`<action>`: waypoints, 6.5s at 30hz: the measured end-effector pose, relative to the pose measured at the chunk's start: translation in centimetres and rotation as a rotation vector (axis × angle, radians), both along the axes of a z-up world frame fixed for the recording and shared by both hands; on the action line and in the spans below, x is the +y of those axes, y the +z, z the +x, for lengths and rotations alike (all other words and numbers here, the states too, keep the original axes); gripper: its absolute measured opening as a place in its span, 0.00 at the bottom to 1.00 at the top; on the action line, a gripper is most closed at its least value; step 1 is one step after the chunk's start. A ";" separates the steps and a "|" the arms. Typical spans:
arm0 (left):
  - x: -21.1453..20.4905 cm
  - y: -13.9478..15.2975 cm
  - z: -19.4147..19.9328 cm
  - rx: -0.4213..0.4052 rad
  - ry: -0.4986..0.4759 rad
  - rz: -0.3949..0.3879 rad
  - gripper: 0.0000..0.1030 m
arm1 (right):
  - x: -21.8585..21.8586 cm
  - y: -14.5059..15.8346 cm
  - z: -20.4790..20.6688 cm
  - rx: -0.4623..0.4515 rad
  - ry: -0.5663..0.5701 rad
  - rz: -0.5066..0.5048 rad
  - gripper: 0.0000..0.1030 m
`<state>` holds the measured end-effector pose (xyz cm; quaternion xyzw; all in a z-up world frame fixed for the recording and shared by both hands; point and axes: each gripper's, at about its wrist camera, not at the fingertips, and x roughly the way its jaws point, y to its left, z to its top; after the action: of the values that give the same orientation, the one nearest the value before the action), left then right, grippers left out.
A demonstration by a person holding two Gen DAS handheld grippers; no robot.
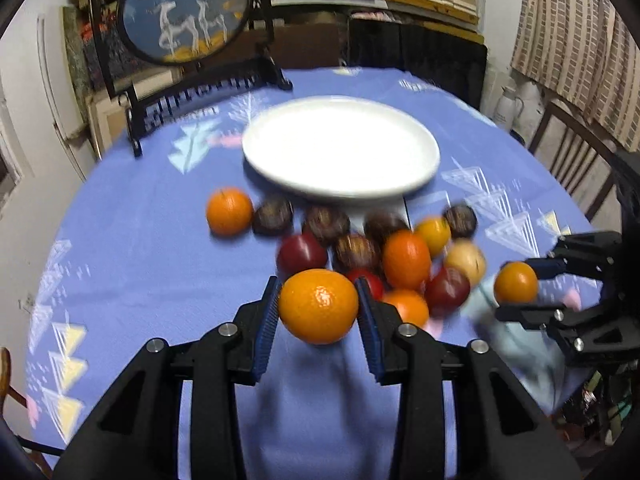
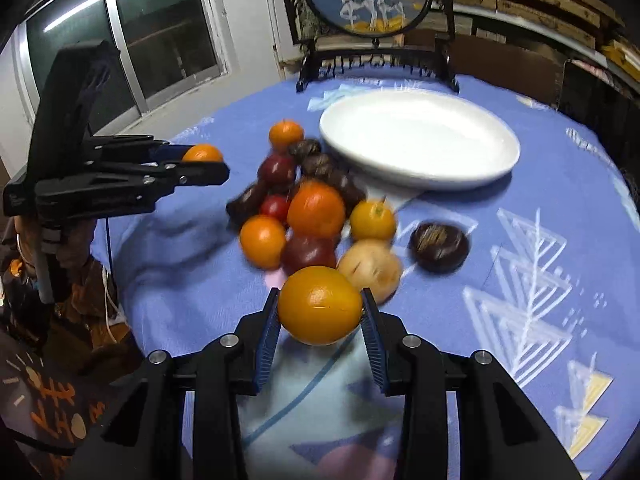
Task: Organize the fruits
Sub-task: 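Carry both oranges over the white plate and open both tools to release, then grasp the pale tan fruit with the right tool while the left grasps a dark brown fruit, then lower both held fruits onto the white plate and open both tools, then grasp a red plum with the right tool while the left tool grasps an orange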
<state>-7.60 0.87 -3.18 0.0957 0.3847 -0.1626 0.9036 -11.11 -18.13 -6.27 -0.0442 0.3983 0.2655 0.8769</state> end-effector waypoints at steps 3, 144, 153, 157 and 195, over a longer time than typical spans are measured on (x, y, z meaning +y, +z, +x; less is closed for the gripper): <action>-1.3 1.4 1.6 -0.060 0.009 0.030 0.35 | -0.4 1.7 1.3 -0.045 -0.018 0.008 0.38; -6.9 1.1 18.1 -0.070 0.095 0.088 0.41 | -2.8 4.2 17.8 -0.089 -0.101 0.023 0.39; -7.1 0.8 19.0 -0.067 0.102 0.094 0.41 | -3.0 3.7 18.4 -0.077 -0.108 0.019 0.39; -7.2 0.8 19.3 -0.068 0.098 0.092 0.41 | -2.9 3.7 18.6 -0.075 -0.106 0.018 0.39; -1.3 2.4 8.3 -0.115 0.130 0.075 0.83 | -0.5 -0.7 2.8 0.047 0.121 -0.085 0.75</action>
<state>0.75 -0.42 -0.74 0.1134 0.3433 -0.0833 0.9286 -8.30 -18.67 -7.01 -0.0990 0.4263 0.3018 0.8470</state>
